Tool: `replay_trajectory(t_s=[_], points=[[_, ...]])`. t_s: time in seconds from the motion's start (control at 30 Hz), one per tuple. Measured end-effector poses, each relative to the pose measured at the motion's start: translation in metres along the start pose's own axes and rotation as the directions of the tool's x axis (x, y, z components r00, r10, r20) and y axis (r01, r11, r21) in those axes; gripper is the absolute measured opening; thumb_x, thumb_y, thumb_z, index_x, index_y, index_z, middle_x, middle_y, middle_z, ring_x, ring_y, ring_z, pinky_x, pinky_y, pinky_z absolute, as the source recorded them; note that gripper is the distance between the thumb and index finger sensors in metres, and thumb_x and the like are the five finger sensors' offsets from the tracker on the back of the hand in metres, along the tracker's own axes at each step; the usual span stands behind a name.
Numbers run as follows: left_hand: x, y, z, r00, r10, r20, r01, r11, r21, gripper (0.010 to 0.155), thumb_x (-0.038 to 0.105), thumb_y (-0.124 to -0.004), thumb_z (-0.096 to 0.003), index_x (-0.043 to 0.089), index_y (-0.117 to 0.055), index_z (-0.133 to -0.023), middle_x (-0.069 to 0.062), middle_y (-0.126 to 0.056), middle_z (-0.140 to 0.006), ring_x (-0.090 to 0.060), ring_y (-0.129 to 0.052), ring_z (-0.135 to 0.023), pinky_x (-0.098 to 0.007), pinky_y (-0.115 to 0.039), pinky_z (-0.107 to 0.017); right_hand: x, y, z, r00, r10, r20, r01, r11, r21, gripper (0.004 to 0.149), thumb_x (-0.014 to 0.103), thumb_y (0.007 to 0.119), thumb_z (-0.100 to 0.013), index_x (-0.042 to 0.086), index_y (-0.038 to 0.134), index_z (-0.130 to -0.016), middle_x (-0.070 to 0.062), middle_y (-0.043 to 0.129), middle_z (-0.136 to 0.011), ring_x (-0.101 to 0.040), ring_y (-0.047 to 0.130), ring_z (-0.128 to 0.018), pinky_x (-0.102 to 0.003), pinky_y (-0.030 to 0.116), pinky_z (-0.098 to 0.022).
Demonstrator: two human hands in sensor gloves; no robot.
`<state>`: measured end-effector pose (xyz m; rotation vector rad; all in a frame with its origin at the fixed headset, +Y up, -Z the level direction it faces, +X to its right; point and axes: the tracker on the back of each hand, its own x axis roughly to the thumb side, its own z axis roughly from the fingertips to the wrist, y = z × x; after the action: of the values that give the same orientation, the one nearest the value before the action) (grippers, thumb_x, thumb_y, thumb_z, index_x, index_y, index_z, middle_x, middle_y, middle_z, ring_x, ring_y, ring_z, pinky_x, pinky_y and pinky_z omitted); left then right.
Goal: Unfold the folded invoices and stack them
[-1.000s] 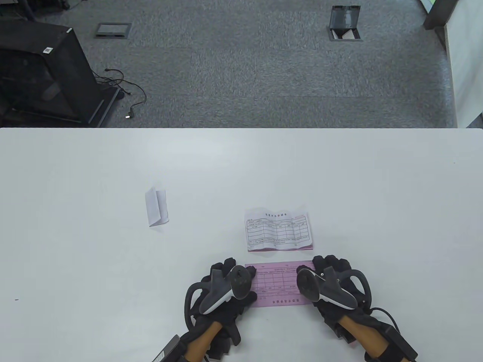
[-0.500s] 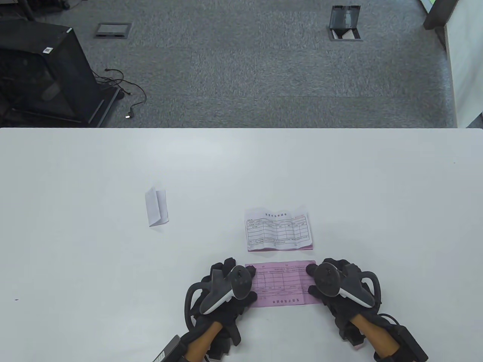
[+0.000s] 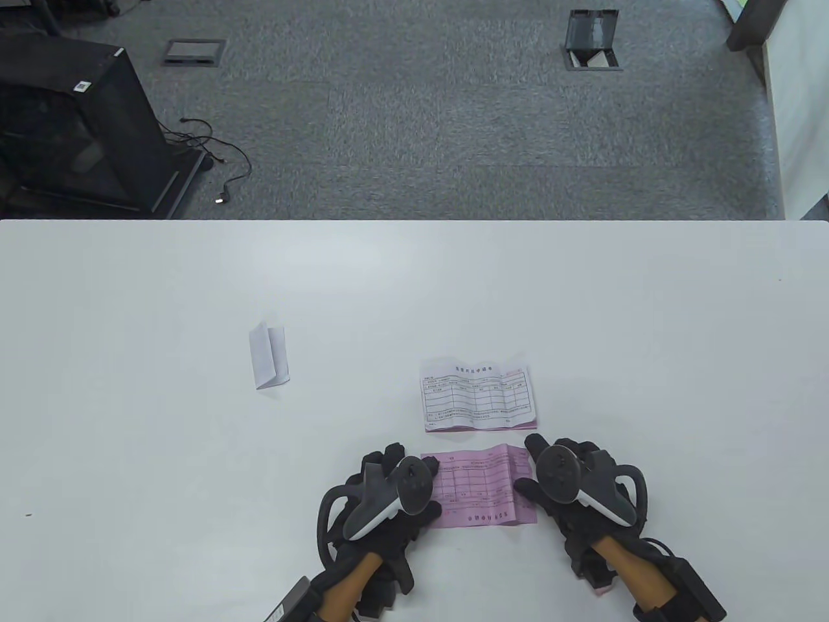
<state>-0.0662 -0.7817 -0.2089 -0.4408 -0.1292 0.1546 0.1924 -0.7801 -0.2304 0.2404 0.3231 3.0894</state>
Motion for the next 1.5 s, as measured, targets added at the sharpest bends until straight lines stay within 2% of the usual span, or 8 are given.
replay_trajectory(t_s=[0.37,0.67,0.77,0.87,1.07,1.27,1.4,1.5], points=[[0.002,-0.001,0.000,1.000,-0.008,0.007,0.008,1.000,-0.001,0.069,0.054,-0.072,-0.0518,0.045,-0.039,-0.112,-0.011,-0.017,-0.123,-0.039,-0.019,-0.108,-0.055,-0.037,-0.076,0.011,0.001,0.005,1.000,0.019,0.016,-0.018,1.000,-0.021,0.049,0.042,0.068,-0.055,0.023,0.058,-0.099,-0.013,0.056,-0.104,-0.041,0.059,-0.093,-0.064,0.050,-0.070],[0.003,-0.002,0.000,1.000,-0.015,0.013,0.015,1.000,-0.001,0.069,0.055,-0.072,-0.0521,0.045,-0.039,-0.112,-0.013,-0.017,-0.123,-0.041,-0.019,-0.108,-0.056,-0.037,-0.076,0.000,0.006,0.002,0.963,-0.256,-0.082,0.260,0.965,0.041,0.038,0.038,0.066,-0.059,0.018,0.058,-0.091,-0.013,0.042,-0.106,-0.042,0.040,-0.095,-0.063,0.040,-0.073],[0.003,-0.002,0.000,1.000,-0.012,0.011,0.012,1.000,-0.003,0.070,0.055,-0.072,-0.0521,0.045,-0.038,-0.112,-0.013,-0.017,-0.123,-0.040,-0.019,-0.108,-0.056,-0.036,-0.076,-0.008,0.005,0.005,0.894,-0.439,-0.093,0.437,0.899,-0.037,0.039,0.036,0.068,-0.055,0.015,0.065,-0.088,-0.013,0.049,-0.105,-0.044,0.041,-0.095,-0.064,0.037,-0.072],[0.003,-0.002,0.000,1.000,-0.003,0.009,0.003,1.000,-0.004,0.071,0.055,-0.072,-0.0521,0.043,-0.037,-0.113,-0.012,-0.017,-0.123,-0.040,-0.018,-0.108,-0.055,-0.036,-0.076,-0.017,-0.004,0.008,0.808,-0.588,-0.036,0.582,0.806,-0.112,0.039,0.036,0.071,-0.049,0.014,0.073,-0.082,-0.013,0.065,-0.097,-0.042,0.059,-0.091,-0.063,0.048,-0.068],[-0.007,0.004,0.004,0.989,0.145,0.035,-0.148,0.986,0.076,0.075,0.054,-0.074,-0.0502,0.035,-0.040,-0.114,-0.017,-0.026,-0.122,-0.043,-0.027,-0.107,-0.057,-0.042,-0.075,-0.017,-0.021,0.012,0.525,-0.844,0.111,0.848,0.529,0.012,0.038,0.033,0.071,-0.049,0.013,0.074,-0.080,-0.015,0.068,-0.096,-0.042,0.067,-0.087,-0.063,0.054,-0.066],[-0.024,0.017,0.012,0.856,0.462,0.233,-0.506,0.841,0.191,0.093,0.054,-0.080,-0.0467,0.025,-0.022,-0.114,-0.021,-0.029,-0.120,-0.045,-0.044,-0.104,-0.053,-0.056,-0.071,0.007,-0.055,0.032,0.407,-0.812,0.418,0.859,0.496,0.127,0.037,0.033,0.071,-0.049,0.014,0.074,-0.081,-0.013,0.068,-0.097,-0.041,0.068,-0.088,-0.063,0.055,-0.067],[-0.030,0.018,0.009,0.703,0.598,0.386,-0.664,0.746,0.052,0.102,0.057,-0.083,-0.0439,0.022,-0.016,-0.113,-0.022,-0.025,-0.120,-0.050,-0.038,-0.104,-0.057,-0.053,-0.071,0.019,-0.076,0.050,0.268,-0.773,0.575,0.846,0.474,0.243,0.037,0.033,0.071,-0.049,0.016,0.074,-0.082,-0.012,0.068,-0.098,-0.040,0.068,-0.089,-0.064,0.054,-0.068],[-0.033,0.020,0.010,0.653,0.639,0.407,-0.699,0.715,-0.002,0.101,0.060,-0.083,-0.0420,0.021,-0.024,-0.115,-0.020,-0.030,-0.121,-0.052,-0.036,-0.103,-0.059,-0.051,-0.071,0.014,-0.082,0.054,0.240,-0.763,0.600,0.868,0.445,0.219,0.037,0.033,0.072,-0.049,0.017,0.074,-0.082,-0.011,0.068,-0.098,-0.038,0.069,-0.089,-0.064,0.054,-0.068]])
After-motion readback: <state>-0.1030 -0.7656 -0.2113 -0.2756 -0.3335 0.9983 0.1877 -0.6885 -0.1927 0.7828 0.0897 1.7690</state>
